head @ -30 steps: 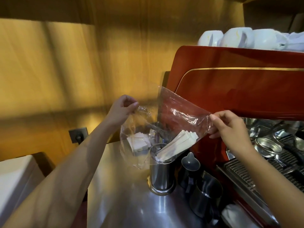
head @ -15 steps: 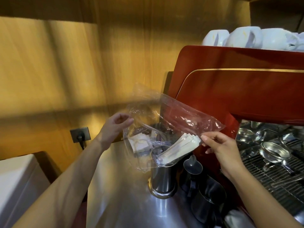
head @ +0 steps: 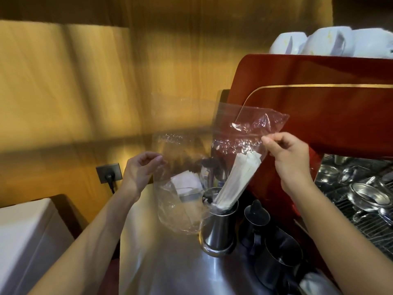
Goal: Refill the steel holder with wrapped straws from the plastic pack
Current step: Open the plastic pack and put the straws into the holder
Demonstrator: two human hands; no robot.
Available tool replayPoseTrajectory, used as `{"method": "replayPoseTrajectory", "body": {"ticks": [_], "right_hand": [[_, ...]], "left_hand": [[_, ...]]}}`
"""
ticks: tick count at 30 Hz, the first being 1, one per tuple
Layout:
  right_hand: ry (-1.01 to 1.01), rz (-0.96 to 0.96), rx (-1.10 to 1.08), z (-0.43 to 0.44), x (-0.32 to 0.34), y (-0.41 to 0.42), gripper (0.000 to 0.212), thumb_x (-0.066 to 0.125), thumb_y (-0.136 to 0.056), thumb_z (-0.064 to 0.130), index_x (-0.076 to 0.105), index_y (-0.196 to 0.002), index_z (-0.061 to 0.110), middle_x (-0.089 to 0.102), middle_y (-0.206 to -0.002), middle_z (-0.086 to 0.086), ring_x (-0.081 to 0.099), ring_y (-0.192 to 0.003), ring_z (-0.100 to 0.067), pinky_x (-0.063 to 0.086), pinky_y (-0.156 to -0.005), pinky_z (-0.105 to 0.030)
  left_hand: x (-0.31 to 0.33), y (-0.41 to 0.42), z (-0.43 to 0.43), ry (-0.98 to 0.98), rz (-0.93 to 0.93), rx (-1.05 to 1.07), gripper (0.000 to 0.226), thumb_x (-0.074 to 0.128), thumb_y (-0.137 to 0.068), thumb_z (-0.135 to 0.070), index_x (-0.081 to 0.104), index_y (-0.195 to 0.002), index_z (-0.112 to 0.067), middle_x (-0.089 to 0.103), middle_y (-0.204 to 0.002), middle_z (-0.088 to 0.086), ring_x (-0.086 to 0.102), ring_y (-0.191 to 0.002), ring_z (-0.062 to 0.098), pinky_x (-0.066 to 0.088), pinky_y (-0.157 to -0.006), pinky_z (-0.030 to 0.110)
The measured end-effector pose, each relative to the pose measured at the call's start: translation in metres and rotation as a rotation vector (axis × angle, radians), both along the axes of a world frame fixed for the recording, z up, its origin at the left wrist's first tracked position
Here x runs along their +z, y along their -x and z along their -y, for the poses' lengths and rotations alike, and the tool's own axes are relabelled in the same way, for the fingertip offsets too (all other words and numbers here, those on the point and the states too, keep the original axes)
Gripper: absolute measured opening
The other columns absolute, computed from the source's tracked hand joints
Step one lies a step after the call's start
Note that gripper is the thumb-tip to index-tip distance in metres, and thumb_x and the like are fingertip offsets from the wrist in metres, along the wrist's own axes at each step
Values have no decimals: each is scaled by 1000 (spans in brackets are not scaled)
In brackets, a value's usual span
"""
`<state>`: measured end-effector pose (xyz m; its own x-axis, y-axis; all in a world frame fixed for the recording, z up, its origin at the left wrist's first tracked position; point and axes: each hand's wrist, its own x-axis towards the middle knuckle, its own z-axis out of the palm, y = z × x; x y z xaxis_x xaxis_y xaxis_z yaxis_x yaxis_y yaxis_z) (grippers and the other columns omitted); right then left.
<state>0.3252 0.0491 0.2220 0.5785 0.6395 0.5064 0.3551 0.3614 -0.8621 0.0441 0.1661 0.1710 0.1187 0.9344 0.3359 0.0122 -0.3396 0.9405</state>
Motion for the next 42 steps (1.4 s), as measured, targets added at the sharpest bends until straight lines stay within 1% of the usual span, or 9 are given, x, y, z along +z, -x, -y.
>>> {"method": "replayPoseTrajectory", "body": {"ticks": [5,11,14,16,19,26,31,38,42], "right_hand": [[-82,32,8,-10,13,4,22,65,-82,13,61,-66,28,61,-68,7,55,-66,-7,47,-71,-28],[-35,-50,53,-14,1,7,19,65,-81,12,63,-68,24,61,-66,2,55,-57,-3,47,-64,-21],[53,-122,111,-11,-15,8,8,67,-80,16,64,-75,21,63,-70,1,59,-60,-5,49,-64,-24],[149,-145,149,-8,-31,8,4,66,-80,16,65,-80,20,66,-78,-2,61,-74,-15,49,-72,-32],[211,-152,197,-2,-49,9,8,64,-82,12,69,-84,18,69,-90,-6,63,-87,-19,50,-83,-33],[141,-154,128,-10,-36,6,13,67,-78,7,70,-70,17,69,-78,-4,61,-78,-16,49,-78,-32],[61,-70,116,-28,-3,4,21,69,-76,8,69,-62,23,66,-61,8,58,-58,-4,46,-54,-17],[78,-12,177,-29,-10,8,13,68,-78,8,69,-69,17,66,-69,-8,59,-69,-22,51,-71,-38],[65,-36,197,-27,-10,4,14,68,-77,8,70,-68,18,68,-60,3,60,-63,-13,50,-66,-31]], "left_hand": [[0,2,1,-5,-20,-34,9,59,-87,-9,64,-82,-15,73,-64,-8,67,-69,5,50,-78,27],[-9,0,1,48,-7,-37,6,56,-89,-6,61,-91,-2,71,-73,1,68,-66,3,52,-65,14],[-14,0,-1,77,-29,-48,8,55,-90,-6,60,-93,-1,70,-79,6,67,-69,9,54,-65,18],[-18,1,-3,105,-15,-43,8,55,-90,-7,61,-92,-2,70,-80,8,66,-71,15,53,-70,27],[-23,2,-7,160,3,-40,13,56,-90,-8,61,-97,1,71,-83,12,66,-72,19,51,-78,38],[-28,2,-12,190,-68,-118,11,63,-86,-14,66,-92,-5,75,-80,2,69,-83,16,54,-77,26],[-16,1,-14,130,22,-66,7,61,-87,-13,67,-86,-10,72,-79,3,67,-75,11,53,-65,19],[-21,6,-11,154,76,-26,11,60,-87,-8,63,-95,0,68,-82,9,66,-74,15,54,-64,18],[-19,8,-9,158,89,-47,5,59,-87,-6,63,-89,-3,68,-83,12,66,-77,20,55,-71,24]]}}
